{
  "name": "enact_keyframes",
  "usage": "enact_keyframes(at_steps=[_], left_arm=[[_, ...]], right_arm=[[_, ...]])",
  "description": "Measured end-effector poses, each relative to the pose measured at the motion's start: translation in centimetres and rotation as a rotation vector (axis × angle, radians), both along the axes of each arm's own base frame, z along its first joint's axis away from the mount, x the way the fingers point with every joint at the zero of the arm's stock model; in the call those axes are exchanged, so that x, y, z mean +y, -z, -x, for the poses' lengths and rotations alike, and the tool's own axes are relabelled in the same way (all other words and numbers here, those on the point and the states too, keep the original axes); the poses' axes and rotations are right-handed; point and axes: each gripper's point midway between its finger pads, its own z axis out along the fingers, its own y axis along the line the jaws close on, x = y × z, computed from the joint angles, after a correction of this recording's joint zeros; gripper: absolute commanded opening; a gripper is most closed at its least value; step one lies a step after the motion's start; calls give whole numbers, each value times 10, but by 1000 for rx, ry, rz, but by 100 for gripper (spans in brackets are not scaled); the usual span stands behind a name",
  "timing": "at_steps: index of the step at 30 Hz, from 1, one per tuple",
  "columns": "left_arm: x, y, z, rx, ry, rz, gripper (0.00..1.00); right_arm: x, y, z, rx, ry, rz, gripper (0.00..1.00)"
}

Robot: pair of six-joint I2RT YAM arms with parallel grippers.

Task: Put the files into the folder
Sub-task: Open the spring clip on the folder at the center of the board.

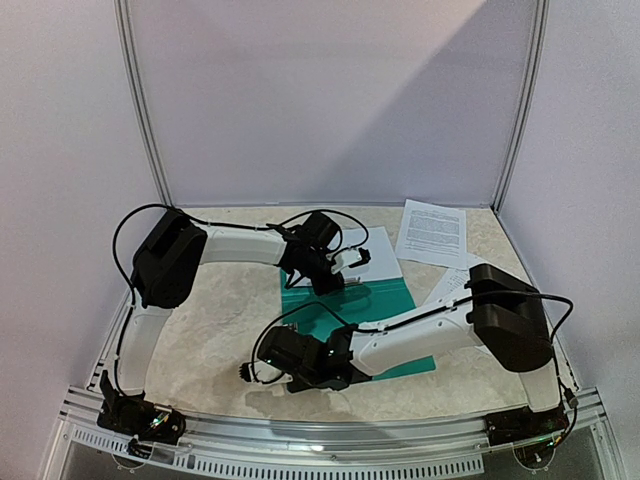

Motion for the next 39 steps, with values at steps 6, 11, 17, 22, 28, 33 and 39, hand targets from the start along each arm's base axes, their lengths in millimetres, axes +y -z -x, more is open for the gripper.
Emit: enact_keyframes(at_steps=[6,11,17,22,28,33,39], left_arm=[[0,0,0,0,1,0,15],[0,0,0,-2,3,-1,15],[0,0,0,-4,6,-3,15],[0,0,0,-4,7,-3,15],[0,0,0,-4,8,-3,15],[0,0,0,-5,9,-4,15],[0,0,0,-5,9,-4,15]], right_arm=[[-1,2,-1,-12,3,10,10],[-3,3,-4,-9,25,1,5],[-2,3,-4,9,44,-21,1],[-4,6,0,50,67,-67,0],[-7,10,0,92,112,-116,0],[-8,12,-1,124,151,-149,0],[-10,14,-3,203,203,-190,0]])
